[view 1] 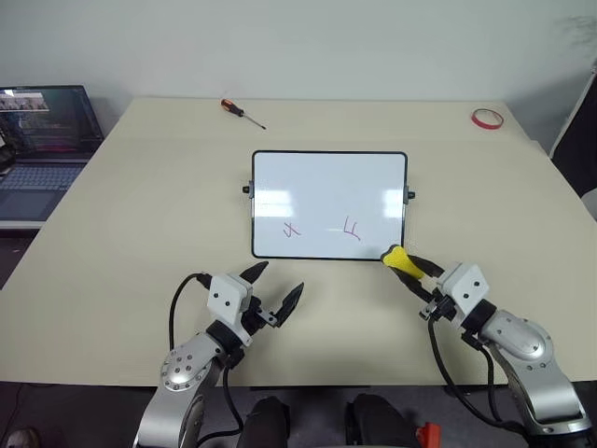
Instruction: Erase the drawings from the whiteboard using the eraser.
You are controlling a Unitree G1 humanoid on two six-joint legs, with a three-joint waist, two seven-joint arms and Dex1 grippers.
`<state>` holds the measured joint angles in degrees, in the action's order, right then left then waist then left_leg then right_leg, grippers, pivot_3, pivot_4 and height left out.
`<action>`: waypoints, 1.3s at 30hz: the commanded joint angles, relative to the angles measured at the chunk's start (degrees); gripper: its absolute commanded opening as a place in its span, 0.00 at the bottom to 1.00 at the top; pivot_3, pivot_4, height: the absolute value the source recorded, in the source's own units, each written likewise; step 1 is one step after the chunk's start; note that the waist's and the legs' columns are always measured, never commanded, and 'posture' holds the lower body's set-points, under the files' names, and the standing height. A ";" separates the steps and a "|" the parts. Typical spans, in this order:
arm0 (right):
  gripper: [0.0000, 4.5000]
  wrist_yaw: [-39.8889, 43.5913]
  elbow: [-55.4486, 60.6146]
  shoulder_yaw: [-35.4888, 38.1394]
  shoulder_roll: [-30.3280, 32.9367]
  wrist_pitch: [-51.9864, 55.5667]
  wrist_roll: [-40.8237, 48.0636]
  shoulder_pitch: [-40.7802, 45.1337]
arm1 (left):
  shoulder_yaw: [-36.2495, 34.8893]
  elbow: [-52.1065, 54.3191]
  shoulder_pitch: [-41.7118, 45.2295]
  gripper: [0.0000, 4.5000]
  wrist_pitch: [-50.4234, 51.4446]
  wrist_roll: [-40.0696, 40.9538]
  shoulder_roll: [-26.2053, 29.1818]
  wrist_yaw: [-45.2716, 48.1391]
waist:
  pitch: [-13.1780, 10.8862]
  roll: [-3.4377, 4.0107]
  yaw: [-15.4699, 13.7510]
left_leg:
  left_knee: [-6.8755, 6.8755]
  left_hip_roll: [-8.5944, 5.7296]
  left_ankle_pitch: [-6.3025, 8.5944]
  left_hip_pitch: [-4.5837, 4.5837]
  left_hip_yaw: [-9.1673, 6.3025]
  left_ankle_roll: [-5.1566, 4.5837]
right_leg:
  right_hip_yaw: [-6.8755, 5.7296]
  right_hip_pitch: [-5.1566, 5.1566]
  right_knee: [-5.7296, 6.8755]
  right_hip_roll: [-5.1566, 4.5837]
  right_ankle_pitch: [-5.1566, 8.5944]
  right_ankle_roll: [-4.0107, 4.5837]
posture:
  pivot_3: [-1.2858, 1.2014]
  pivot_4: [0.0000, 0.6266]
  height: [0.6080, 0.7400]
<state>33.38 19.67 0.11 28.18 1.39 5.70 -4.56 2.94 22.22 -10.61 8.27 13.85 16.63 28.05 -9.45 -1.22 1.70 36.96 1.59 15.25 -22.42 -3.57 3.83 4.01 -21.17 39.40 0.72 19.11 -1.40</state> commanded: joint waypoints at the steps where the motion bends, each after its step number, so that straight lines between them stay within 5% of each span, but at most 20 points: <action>1: 0.22 -1.36 -1.10 -0.43 -0.95 -2.15 -1.19 4.17 | -0.56 0.35 1.38 1.00 -1.23 0.47 -0.17 -0.13 | 0.00 0.00 0.07 | 0.01 -0.01 0.00 0.01 0.00 0.00 | 0.01 0.00 0.01 0.00 0.00 0.00 | 0.52 0.24 1.00; 17: 0.22 -11.75 -36.44 -8.82 -11.92 -7.97 -13.38 35.15 | -0.70 -2.36 4.31 1.00 -2.31 -0.10 -0.20 -0.38 | 0.00 -0.01 0.07 | 0.04 0.05 -0.01 0.10 0.30 0.01 | 0.08 -0.02 0.17 -0.05 -0.02 0.02 | 0.52 0.24 1.00; 23: 0.22 -10.03 -40.32 -9.90 -11.19 -5.05 -13.67 34.47 | -0.44 -1.39 4.07 1.00 -2.03 -0.30 -0.65 -1.58 | 0.03 -0.04 0.06 | 0.05 0.06 -0.01 0.44 0.32 0.00 | 0.12 0.20 0.33 -0.11 -0.02 0.03 | 0.52 0.24 1.00; 32: 0.22 -0.14 -30.98 -15.24 -7.79 -2.26 -13.73 24.49 | -0.32 0.14 3.91 1.00 -0.71 -0.03 -0.41 -2.75 | 0.03 -0.04 0.24 | -0.05 0.09 0.01 1.62 0.27 -0.01 | 0.10 1.52 -0.09 -0.05 0.04 -0.04 | 0.52 0.24 1.00; 39: 0.22 -6.44 -32.87 -11.92 -8.86 -1.75 -14.78 28.60 | -0.40 -0.04 4.98 1.00 0.10 0.23 -0.21 -2.54 | 0.01 -0.05 0.35 | -0.05 0.08 0.01 1.59 0.25 -0.01 | 0.10 1.52 -0.14 -0.03 0.02 -0.03 | 0.52 0.24 1.00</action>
<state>31.62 -9.91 -14.86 19.25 -2.09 -7.37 21.42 2.93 19.92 -6.48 8.52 13.76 16.29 25.55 -9.44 -1.27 2.05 36.92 1.67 15.26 -20.83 -3.30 3.82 4.12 -19.66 39.26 0.69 19.13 -1.44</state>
